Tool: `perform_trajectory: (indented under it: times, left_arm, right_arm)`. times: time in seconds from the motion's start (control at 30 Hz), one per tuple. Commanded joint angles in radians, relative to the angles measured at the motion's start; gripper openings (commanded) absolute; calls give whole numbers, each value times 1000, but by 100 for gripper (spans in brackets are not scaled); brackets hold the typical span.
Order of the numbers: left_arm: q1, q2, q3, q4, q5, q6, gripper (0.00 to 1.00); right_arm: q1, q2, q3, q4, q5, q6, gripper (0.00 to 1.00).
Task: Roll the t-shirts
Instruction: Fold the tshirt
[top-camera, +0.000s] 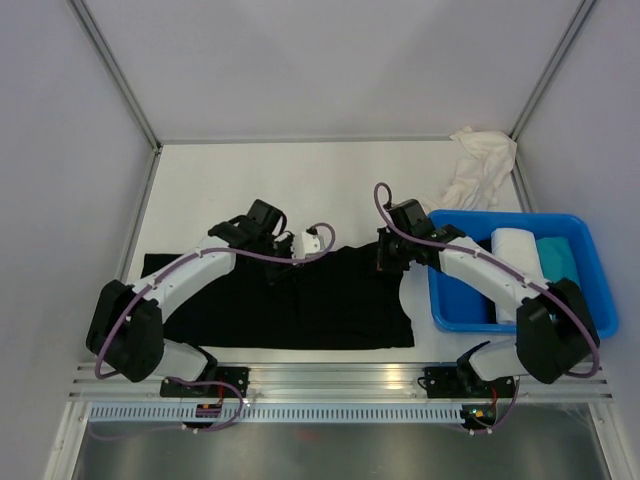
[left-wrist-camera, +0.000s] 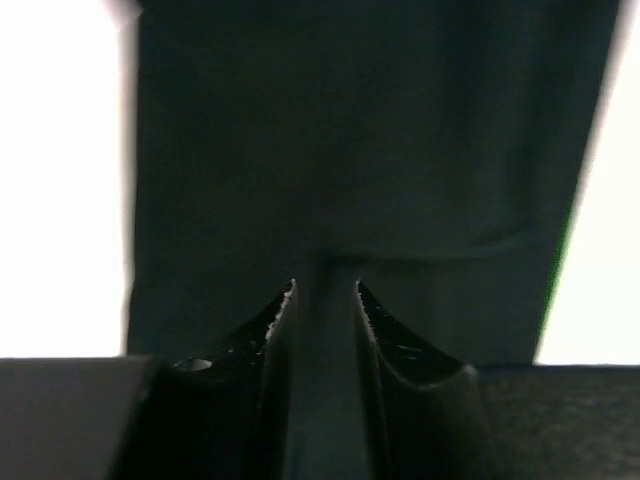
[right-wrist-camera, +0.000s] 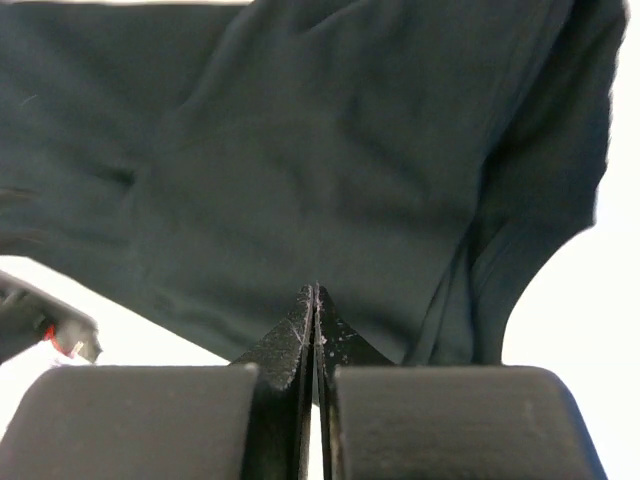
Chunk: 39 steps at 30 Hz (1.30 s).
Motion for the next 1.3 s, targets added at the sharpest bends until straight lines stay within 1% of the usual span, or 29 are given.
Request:
perform_trajectory:
  times: [0.0,0.03,0.13,0.17,0.2,0.3,0.43,0.6,0.73,0.77,0.9,0.93,1.03,1.1,1.2,1.23,1.27]
  left_arm:
    - [100,35,-2,158,-193,-216,33]
    - [116,35,-37,204,-256,-246,33]
    - [176,47,-97,291,-354,-280,33]
    - [214,55,-102,305,-368,-289,33]
    - [234,70,-105,317,-382,-298,33]
    - [315,154,-125,383,-473,-300,32]
    - [416,251,-129,406,-493,-300,32]
    - [437,283,-140,449,-484,-317,32]
    - [447,273,-122,449,-482,-334,32]
    - [450,262,-119,449,-481,-337,32]
    - [460,216,-86,442,-477,-345,33]
    - [460,205,-77,427,-474,-349,33]
    - [461,139,-40,376,-451,-361,35]
    - [463,84,-27,353,-450,-368,36]
    - [481,30,-23,319,-454,-366,37]
    - [502,4,-23,305,-453,-365,38]
    - [521,-6,-22,281,-453,-366,38]
  right_arm:
    - [-5,138,35,102,84,1,0]
    - [-5,171,51,113,100,-2,0]
    - [-5,286,106,151,173,-12,0]
    - [-9,309,123,156,207,-13,0]
    - [-11,346,129,160,219,-22,0]
    - [-31,383,109,183,279,-24,0]
    - [-90,407,60,219,293,-25,0]
    - [-101,462,82,237,292,-64,0]
    - [-101,489,152,208,299,-91,0]
    - [-101,496,192,196,305,-101,0]
    - [-100,480,307,118,308,-150,0]
    - [-91,469,353,99,322,-163,0]
    - [-48,394,391,32,387,-203,0]
    - [-19,355,367,18,396,-200,0]
    - [41,286,258,39,352,-152,0]
    - [73,271,229,48,333,-133,0]
    - [86,242,165,59,319,-113,0]
